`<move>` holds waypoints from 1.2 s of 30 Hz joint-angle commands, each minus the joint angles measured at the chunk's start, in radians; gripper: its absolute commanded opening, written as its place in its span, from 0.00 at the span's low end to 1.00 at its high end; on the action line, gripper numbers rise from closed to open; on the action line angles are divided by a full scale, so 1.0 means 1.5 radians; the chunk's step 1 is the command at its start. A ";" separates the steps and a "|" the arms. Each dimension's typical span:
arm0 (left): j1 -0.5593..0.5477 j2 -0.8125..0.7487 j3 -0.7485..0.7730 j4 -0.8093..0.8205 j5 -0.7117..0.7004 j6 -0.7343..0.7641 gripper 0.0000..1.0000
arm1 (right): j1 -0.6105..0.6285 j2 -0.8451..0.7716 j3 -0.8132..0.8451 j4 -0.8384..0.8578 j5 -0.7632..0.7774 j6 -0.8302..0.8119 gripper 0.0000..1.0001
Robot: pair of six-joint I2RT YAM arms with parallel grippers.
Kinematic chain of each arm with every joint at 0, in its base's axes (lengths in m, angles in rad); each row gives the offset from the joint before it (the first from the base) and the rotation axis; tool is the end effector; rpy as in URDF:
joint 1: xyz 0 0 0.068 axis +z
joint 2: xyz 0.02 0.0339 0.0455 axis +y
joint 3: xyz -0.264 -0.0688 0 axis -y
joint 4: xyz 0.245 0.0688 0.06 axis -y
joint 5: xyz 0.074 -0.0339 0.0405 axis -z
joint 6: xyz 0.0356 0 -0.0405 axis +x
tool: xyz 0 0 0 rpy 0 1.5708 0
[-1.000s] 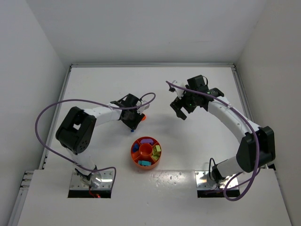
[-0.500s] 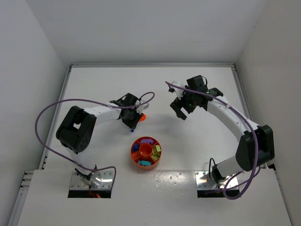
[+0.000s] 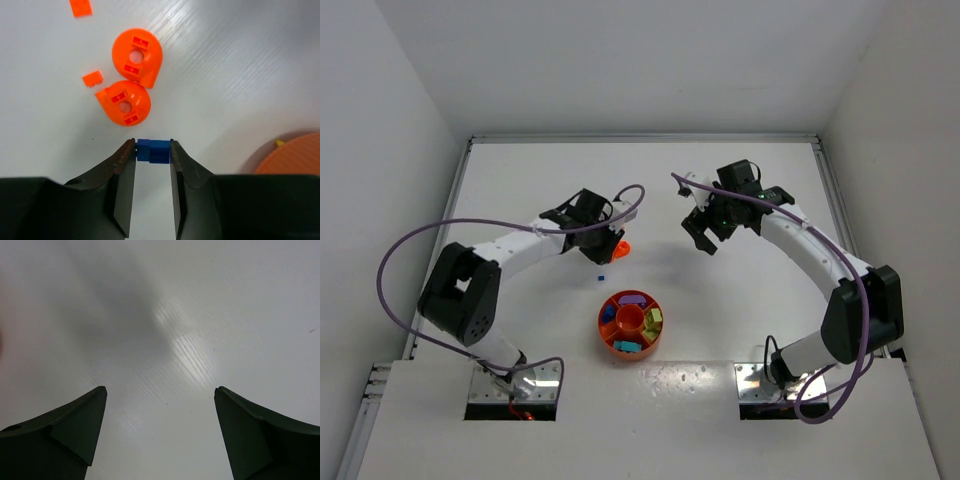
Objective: Sort the legos into containers by color
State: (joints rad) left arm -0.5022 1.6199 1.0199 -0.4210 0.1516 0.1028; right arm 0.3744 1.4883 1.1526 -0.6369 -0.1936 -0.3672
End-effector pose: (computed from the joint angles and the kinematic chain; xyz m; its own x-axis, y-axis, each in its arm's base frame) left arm 0.2832 -0.1617 0.1953 -0.6875 0.4933 -0.5330 0.6188 0.7820 -0.0745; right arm 0.2867 0.1200 0.2625 -0.5528 -0.5957 -0.5827 -0.7052 0.7070 -0.0538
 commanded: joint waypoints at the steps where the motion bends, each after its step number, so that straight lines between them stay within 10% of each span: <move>1: 0.008 -0.061 0.024 -0.005 0.040 0.016 0.27 | -0.003 0.000 0.027 0.008 -0.015 -0.007 0.88; 17: 0.008 -0.335 -0.054 -0.224 0.276 0.237 0.27 | -0.003 0.012 0.027 0.002 -0.015 -0.007 0.88; 36: -0.141 -0.356 -0.033 -0.356 0.329 0.380 0.32 | 0.003 0.012 0.033 -0.004 -0.009 -0.019 0.88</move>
State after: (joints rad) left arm -0.6800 1.0893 0.9451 -0.9443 0.6098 0.6430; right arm 0.3756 1.5200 1.1675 -0.6556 -0.1940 -0.3779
